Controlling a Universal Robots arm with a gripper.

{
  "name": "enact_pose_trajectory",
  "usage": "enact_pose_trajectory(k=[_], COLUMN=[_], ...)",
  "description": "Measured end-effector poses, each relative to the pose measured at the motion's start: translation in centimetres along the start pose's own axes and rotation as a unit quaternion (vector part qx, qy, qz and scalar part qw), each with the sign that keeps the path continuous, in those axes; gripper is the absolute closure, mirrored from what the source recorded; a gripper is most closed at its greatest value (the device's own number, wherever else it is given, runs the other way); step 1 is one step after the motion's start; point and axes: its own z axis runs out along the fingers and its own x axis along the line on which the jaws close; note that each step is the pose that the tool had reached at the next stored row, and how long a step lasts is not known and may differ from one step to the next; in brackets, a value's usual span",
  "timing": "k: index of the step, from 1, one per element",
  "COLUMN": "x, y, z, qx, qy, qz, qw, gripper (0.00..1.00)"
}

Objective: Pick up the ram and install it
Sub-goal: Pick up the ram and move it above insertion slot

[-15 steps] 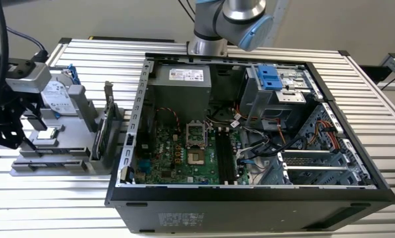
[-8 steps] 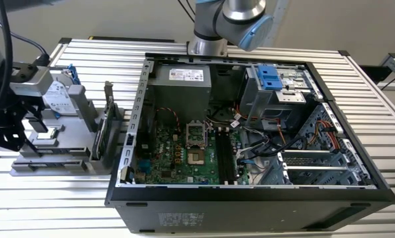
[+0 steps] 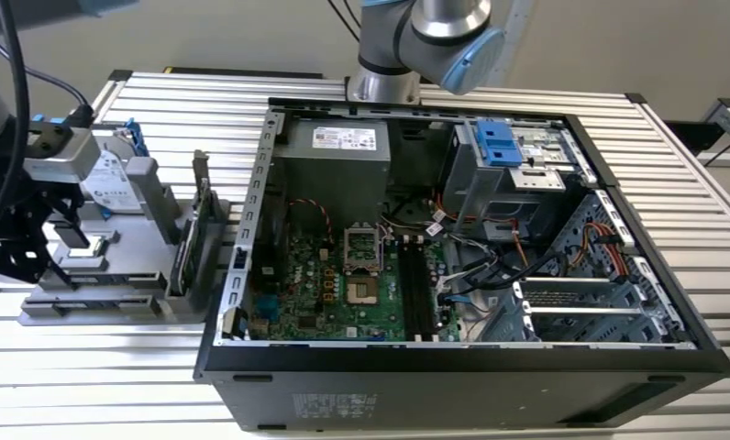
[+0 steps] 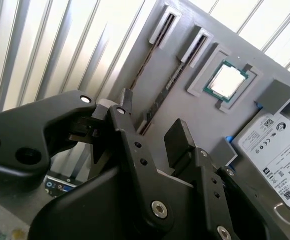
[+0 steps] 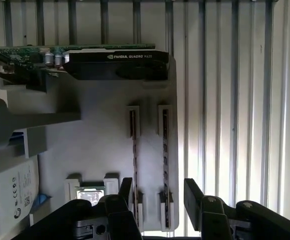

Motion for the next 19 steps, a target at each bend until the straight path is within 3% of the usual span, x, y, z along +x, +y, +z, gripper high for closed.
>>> enact_pose_trajectory(k=[19], x=[-0.74], y=[0.03], z=[1.00], qx=[0.0034], qy=[-0.0001], qz=[-0.004], qw=[1.0000], gripper=[0.00])
